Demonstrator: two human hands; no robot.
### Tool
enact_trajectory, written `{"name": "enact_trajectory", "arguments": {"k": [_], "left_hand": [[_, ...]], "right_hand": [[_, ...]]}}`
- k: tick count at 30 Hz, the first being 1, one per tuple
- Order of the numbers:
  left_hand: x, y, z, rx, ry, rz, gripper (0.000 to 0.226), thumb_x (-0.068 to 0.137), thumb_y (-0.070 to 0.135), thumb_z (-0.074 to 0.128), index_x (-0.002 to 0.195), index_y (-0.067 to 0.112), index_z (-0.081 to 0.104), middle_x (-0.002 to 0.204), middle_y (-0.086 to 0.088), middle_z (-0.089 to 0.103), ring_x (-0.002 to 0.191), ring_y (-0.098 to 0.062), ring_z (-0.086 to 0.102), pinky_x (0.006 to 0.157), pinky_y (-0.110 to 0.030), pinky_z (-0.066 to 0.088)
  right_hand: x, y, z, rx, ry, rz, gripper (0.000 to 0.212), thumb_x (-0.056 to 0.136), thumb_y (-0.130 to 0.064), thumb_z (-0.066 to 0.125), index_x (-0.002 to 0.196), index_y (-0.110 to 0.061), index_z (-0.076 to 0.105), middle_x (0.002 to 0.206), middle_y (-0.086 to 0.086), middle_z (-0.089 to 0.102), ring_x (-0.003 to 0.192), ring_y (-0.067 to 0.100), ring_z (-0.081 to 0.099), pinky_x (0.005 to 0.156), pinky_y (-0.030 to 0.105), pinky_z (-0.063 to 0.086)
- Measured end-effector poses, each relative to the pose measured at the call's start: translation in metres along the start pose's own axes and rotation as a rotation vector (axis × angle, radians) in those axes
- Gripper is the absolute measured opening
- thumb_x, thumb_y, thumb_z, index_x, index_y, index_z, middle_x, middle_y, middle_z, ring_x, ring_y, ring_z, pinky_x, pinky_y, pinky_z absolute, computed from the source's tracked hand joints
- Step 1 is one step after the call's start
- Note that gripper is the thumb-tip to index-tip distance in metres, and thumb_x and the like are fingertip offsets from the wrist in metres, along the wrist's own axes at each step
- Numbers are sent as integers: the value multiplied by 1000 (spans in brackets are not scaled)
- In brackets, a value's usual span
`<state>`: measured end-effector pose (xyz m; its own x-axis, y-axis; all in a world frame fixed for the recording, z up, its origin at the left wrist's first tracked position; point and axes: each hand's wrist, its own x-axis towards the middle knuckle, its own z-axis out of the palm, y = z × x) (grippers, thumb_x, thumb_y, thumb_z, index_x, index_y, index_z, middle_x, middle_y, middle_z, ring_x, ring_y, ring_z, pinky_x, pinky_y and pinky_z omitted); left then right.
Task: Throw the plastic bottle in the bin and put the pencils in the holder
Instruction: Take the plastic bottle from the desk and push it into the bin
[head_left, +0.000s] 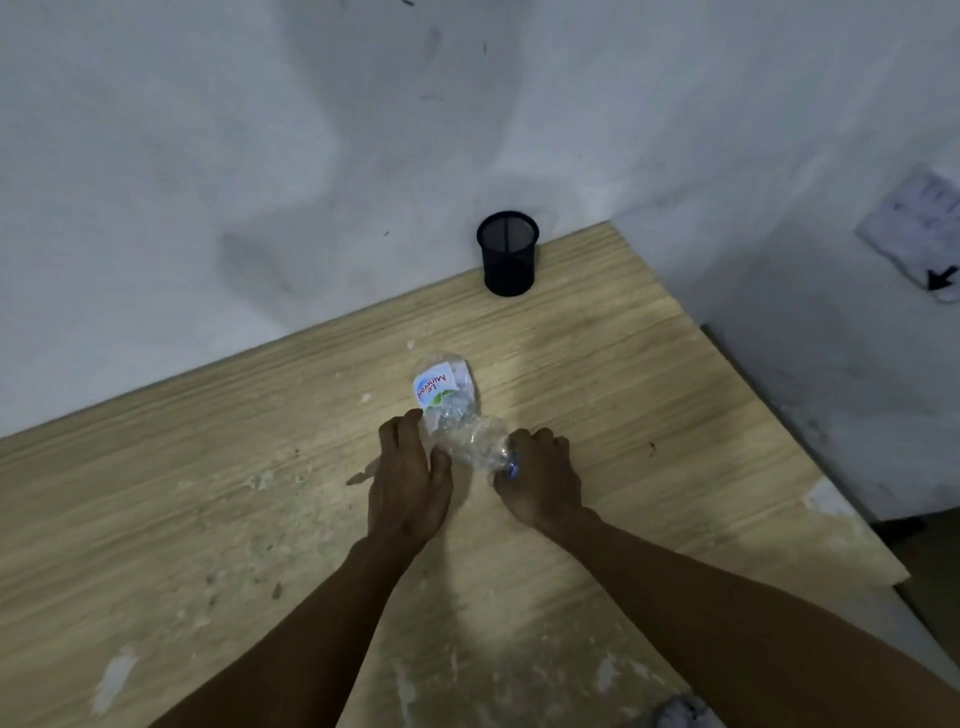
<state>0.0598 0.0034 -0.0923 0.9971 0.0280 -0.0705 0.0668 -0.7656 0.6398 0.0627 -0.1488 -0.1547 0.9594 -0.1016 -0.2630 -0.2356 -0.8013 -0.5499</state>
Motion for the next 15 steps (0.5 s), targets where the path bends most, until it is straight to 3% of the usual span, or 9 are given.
{"name": "enact_trajectory", "arguments": {"k": [3,8,13,15], "left_hand": [[1,-1,2,-8,-21,-46,49,92,19,50,139,9,38,131,-13,43,97,-32,61,79,-44,51],[-2,6,4,-105,-50,-180,54,96,26,48,144,6,32,137,-18,46,121,-33,52,99,-46,43],[-21,28,-1,-427,-54,-397,65,94,50,45,144,12,33,129,-16,57,114,-32,58,99,-47,46],[-34,36,-5,-565,-39,-455,68,92,54,47,143,11,35,121,-12,59,106,-29,61,89,-45,51]], "right_hand": [[2,3,1,58,6,-10,29,80,-26,63,105,-14,55,111,9,56,109,33,47,78,37,43],[-8,8,-17,368,-8,33,36,72,-22,78,103,-13,63,98,6,70,91,24,65,78,31,50],[-44,13,-36,510,48,-19,39,64,-18,86,98,-10,69,84,1,66,74,16,61,67,15,43],[-66,17,-44,523,67,-46,38,63,-18,87,96,-11,70,79,-2,65,72,14,61,62,6,40]]}}
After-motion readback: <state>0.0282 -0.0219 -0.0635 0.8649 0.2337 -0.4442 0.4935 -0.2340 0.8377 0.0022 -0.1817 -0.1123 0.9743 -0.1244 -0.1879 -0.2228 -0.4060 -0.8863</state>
